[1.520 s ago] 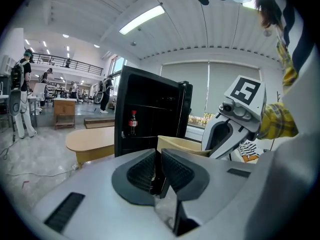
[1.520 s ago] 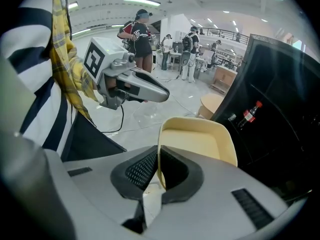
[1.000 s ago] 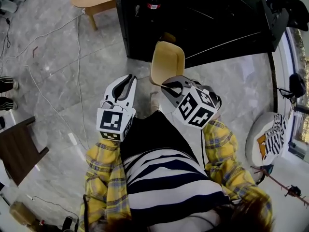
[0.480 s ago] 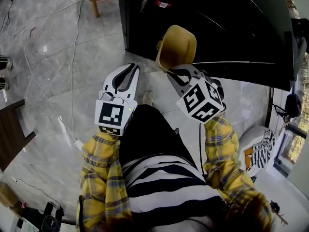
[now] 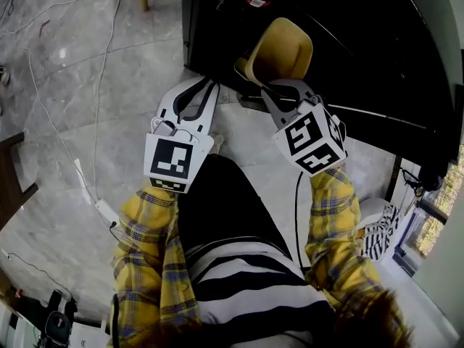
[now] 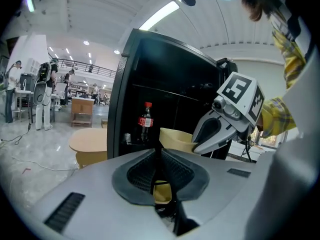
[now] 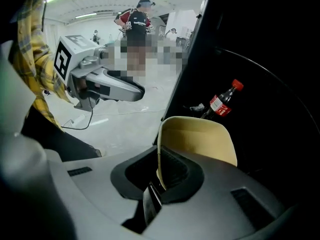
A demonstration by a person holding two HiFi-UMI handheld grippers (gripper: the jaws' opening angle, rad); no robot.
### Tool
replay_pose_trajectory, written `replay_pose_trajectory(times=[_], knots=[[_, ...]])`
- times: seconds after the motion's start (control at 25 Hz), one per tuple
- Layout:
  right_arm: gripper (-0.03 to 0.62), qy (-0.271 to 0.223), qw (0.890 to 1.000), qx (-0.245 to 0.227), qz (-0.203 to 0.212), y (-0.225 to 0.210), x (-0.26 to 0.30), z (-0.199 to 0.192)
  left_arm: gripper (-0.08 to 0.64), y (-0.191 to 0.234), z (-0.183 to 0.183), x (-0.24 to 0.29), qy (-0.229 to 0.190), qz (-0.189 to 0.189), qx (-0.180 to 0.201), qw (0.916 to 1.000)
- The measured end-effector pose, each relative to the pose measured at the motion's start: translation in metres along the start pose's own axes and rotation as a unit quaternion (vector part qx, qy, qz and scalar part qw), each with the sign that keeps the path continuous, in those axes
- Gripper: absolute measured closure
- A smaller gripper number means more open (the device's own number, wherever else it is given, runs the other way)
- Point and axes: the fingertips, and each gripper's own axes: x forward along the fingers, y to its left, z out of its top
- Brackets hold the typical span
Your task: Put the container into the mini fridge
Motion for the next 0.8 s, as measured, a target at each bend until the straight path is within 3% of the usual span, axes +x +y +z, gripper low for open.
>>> replay_pose_trajectory(times=[0.28, 0.8], knots=[[0.558, 0.009, 1.0, -0.003, -0.024, -0.031, 0.021, 0.003, 0.512, 0.004, 0.0, 0.032, -0.008, -0.001, 0.004, 1.0], [0.558, 0.021, 0.996, 0.026, -0.083, -0.08, 0.045, 0.007, 0.512, 0.019, -0.003, 0.06, -0.013, 0.014, -0.024, 0.9995]])
